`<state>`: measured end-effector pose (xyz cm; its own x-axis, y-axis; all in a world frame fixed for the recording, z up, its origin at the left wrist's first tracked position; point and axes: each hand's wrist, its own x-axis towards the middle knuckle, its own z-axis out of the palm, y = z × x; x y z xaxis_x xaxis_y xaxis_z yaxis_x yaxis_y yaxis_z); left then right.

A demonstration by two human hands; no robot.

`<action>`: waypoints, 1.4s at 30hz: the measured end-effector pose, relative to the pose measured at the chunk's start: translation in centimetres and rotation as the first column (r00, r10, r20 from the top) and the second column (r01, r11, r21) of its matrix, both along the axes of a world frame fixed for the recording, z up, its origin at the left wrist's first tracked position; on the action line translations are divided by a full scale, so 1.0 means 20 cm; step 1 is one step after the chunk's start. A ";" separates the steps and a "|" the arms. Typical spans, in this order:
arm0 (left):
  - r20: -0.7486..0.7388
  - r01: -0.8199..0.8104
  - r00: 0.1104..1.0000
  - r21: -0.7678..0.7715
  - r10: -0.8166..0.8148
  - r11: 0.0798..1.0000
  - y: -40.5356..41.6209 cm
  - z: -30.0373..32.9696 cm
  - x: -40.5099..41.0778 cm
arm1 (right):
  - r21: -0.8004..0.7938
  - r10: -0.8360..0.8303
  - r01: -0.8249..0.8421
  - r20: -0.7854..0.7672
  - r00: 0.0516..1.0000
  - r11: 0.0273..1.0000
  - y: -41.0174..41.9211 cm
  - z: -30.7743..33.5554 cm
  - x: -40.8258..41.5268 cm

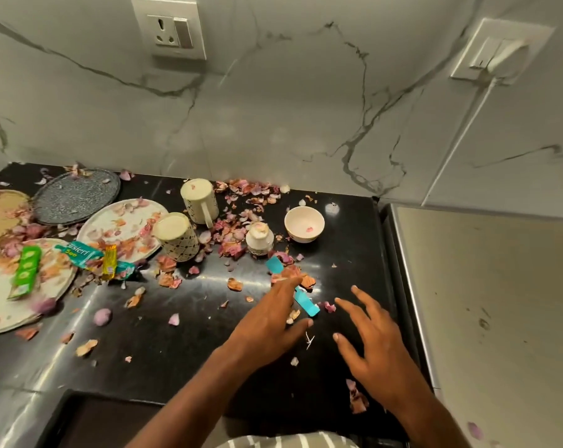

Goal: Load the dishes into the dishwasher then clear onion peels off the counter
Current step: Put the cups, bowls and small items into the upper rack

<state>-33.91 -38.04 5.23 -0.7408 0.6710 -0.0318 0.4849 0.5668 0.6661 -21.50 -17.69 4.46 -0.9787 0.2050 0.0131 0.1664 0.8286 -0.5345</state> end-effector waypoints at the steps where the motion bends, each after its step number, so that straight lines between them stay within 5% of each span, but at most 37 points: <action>1: 0.003 -0.005 1.000 0.002 0.005 1.000 0.00 0.00 -0.03 | -0.007 -0.002 0.002 0.006 1.000 1.000 -0.01 0.01 -0.01; 8: -0.035 -0.108 0.994 -0.008 0.108 0.994 -0.02 0.01 -0.30 | -0.072 -0.052 0.054 0.027 0.998 0.996 -0.06 0.01 -0.05; 14: -0.217 -0.283 0.940 -0.060 0.264 0.957 -0.13 0.01 -0.53 | -0.146 -0.074 0.084 0.079 0.994 0.986 -0.16 0.01 -0.03; 17: -0.371 -0.447 0.849 -0.123 0.377 0.886 -0.25 0.01 -0.66 | -0.169 -0.072 0.091 0.113 0.991 0.981 -0.21 0.02 -0.07; 23: -0.317 -0.639 0.769 -0.354 0.556 0.683 -0.56 -0.03 -0.93 | -0.213 -0.005 0.037 0.147 0.989 0.976 -0.32 0.02 -0.11; 28: -0.195 -0.624 0.782 -0.234 0.592 0.746 -0.67 -0.03 -0.99 | -0.230 0.019 0.008 0.116 0.993 0.973 -0.35 0.05 -0.14; 34: -0.338 -0.533 0.793 0.015 0.506 0.846 -0.66 0.03 -0.78 | -0.265 -0.038 0.033 -0.013 0.999 0.964 -0.35 0.12 -0.16; 39: -0.305 -0.234 0.906 0.220 0.295 0.947 -0.46 0.17 -0.47 | -0.319 -0.090 0.044 -0.134 0.987 0.947 -0.38 0.19 -0.14; 42: -0.152 -0.019 0.987 0.254 0.059 0.967 -0.27 0.19 -0.31 | -0.364 -0.135 0.058 -0.192 0.972 0.930 -0.39 0.25 -0.12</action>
